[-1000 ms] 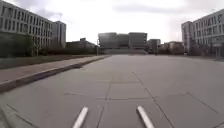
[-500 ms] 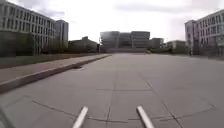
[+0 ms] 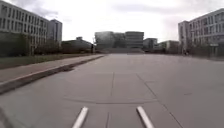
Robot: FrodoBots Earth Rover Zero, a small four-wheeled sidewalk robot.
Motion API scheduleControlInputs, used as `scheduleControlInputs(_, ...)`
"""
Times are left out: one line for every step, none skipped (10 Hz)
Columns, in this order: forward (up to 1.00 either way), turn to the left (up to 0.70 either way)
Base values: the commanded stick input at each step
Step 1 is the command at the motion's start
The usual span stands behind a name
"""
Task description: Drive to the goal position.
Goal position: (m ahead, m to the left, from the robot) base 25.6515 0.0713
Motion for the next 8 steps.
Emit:
scheduleControlInputs(1.00, -0.13)
scheduleControlInputs(1.00, 0.00)
scheduleControlInputs(1.00, 0.00)
scheduleControlInputs(1.00, 0.00)
scheduleControlInputs(1.00, 0.00)
scheduleControlInputs(1.00, 0.00)
scheduleControlInputs(1.00, 0.00)
scheduleControlInputs(1.00, 0.00)
